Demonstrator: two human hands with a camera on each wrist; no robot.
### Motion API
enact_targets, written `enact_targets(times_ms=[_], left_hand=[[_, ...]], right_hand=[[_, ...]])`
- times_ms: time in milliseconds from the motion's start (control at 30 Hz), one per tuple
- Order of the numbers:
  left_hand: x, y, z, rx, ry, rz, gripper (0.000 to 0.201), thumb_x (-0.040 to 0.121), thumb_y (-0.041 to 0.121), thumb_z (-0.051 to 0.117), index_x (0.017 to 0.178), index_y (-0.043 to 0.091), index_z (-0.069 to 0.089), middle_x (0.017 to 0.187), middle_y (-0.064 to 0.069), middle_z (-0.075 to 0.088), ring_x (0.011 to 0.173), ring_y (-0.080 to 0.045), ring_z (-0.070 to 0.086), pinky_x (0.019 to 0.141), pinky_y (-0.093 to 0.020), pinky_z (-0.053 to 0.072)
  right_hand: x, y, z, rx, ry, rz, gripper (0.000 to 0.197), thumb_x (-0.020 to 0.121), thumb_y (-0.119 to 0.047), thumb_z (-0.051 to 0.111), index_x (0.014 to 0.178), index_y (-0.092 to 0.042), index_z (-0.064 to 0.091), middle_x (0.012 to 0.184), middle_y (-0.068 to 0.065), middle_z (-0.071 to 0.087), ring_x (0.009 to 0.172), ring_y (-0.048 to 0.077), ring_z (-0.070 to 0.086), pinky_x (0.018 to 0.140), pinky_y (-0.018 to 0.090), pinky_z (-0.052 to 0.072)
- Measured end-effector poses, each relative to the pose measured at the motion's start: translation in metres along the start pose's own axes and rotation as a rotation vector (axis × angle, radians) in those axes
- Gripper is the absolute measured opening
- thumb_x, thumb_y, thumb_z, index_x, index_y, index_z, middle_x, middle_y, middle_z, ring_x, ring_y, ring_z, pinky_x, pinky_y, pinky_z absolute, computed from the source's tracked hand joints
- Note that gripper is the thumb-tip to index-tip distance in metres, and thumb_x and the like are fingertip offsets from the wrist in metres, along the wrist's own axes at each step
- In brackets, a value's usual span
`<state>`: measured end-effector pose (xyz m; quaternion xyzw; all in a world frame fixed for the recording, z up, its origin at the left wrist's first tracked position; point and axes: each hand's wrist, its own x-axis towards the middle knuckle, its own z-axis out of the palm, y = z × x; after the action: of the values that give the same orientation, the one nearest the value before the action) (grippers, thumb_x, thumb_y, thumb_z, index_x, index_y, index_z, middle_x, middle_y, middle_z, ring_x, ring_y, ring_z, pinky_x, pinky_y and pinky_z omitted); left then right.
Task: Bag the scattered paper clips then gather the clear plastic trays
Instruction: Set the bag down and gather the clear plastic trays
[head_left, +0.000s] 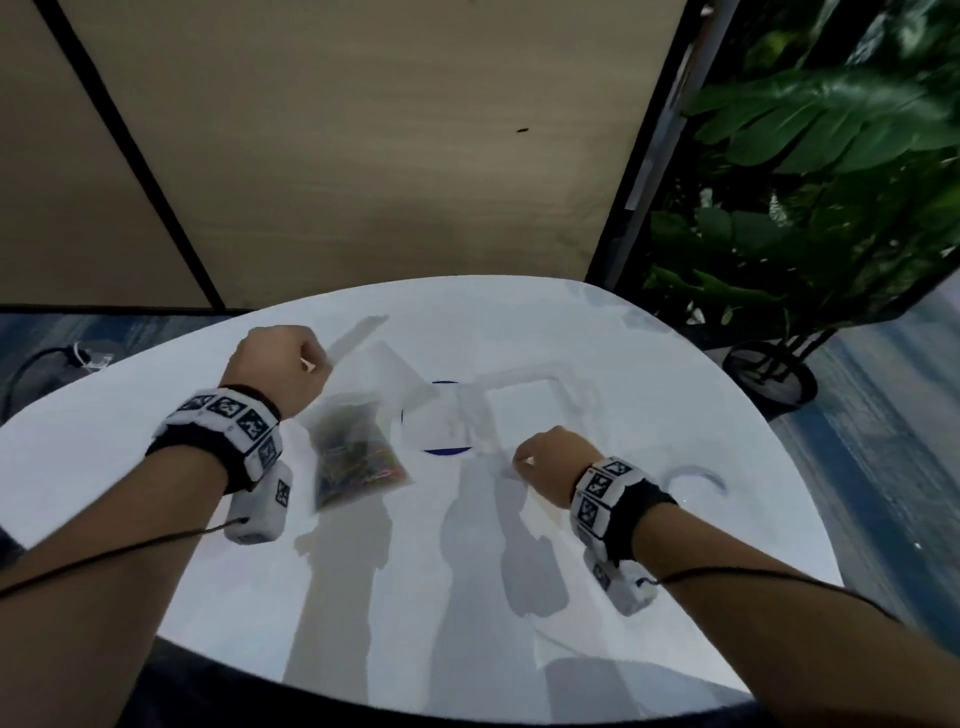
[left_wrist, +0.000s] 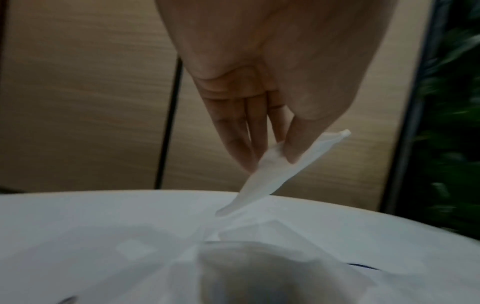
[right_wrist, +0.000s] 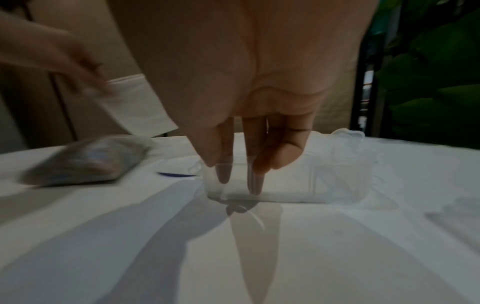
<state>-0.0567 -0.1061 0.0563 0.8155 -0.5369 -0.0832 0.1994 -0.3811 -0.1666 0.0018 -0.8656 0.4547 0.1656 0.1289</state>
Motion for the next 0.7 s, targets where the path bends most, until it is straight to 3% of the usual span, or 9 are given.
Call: enact_targets(times_ms=[100,200,267,333,433,533,600,700], left_hand=[[-0.024,0.053,0.016,-0.108,-0.082,0.242,0.010,0.090,0.020,0.064,0.082,0.023,0.060,0.090,0.003,0.073,0.086,-0.024,0.067,0.077,-0.031,0.051],[-0.047,0.094,0.045,-0.177,-0.233,0.379,0.009,0.096,0.024,0.054,0.089,0.024,0.049,0.097,-0.003,0.074,0.085,-0.026,0.068,0.077,-0.037,0.054],[-0.058,0.114,0.064,-0.123,-0.360,0.400,0.006,0.099,0.024,0.046,0.094,0.021,0.045,0.096,-0.007,0.070,0.081,-0.027,0.065,0.074,-0.041,0.054],[-0.066,0.130,0.079,-0.040,-0.456,0.404,0.007,0.101,0.022,0.039,0.101,0.017,0.044,0.091,-0.009,0.066,0.078,-0.029,0.060,0.070,-0.039,0.051],[-0.070,0.137,0.098,-0.001,-0.558,0.351,0.025,0.100,0.012,0.035,0.122,0.021,0.045,0.087,-0.011,0.063,0.073,-0.028,0.058,0.073,-0.041,0.051],[-0.064,0.133,0.113,0.003,-0.618,0.301,0.052,0.097,0.003,0.031,0.138,0.033,0.044,0.090,-0.012,0.063,0.075,-0.030,0.059,0.078,-0.041,0.053],[-0.057,0.131,0.119,0.014,-0.619,0.266,0.057,0.097,0.002,0.029,0.141,0.034,0.044,0.093,-0.010,0.060,0.078,-0.028,0.059,0.080,-0.038,0.053],[-0.047,0.129,0.128,0.000,-0.553,0.266,0.055,0.098,0.004,0.034,0.145,0.031,0.042,0.105,-0.013,0.063,0.088,-0.028,0.059,0.083,-0.033,0.048]], right_hand=[[-0.023,-0.007,0.010,0.294,0.003,-0.109,0.029,0.095,-0.031,0.054,0.120,-0.023,0.067,0.119,0.002,0.068,0.103,0.020,0.065,0.092,0.028,0.049],[-0.039,0.020,0.004,0.543,0.198,-0.109,0.017,0.090,-0.025,0.062,0.102,-0.025,0.075,0.101,-0.005,0.074,0.070,0.006,0.062,0.079,0.019,0.046],[-0.048,0.057,0.000,0.511,0.338,0.039,0.016,0.088,-0.021,0.062,0.093,-0.026,0.076,0.097,-0.004,0.075,0.075,0.010,0.064,0.079,0.021,0.048],[-0.057,0.101,0.003,0.389,0.364,0.266,0.022,0.087,-0.026,0.062,0.106,-0.024,0.071,0.110,0.005,0.070,0.099,0.024,0.065,0.090,0.029,0.048],[-0.072,0.154,0.027,0.237,0.119,0.689,0.078,0.076,-0.055,0.071,0.140,-0.024,0.039,0.134,0.016,0.041,0.123,0.039,0.046,0.099,0.044,0.042],[-0.075,0.181,0.058,0.304,-0.073,0.863,0.126,0.056,-0.074,0.074,0.152,-0.022,0.010,0.147,0.022,0.030,0.131,0.042,0.041,0.107,0.047,0.038],[-0.072,0.186,0.063,0.373,-0.090,0.868,0.136,0.050,-0.075,0.076,0.153,-0.020,0.005,0.146,0.022,0.037,0.132,0.040,0.044,0.108,0.047,0.038],[-0.068,0.186,0.058,0.392,-0.019,0.878,0.134,0.046,-0.068,0.083,0.148,-0.020,0.012,0.139,0.020,0.037,0.127,0.040,0.046,0.104,0.048,0.041]])
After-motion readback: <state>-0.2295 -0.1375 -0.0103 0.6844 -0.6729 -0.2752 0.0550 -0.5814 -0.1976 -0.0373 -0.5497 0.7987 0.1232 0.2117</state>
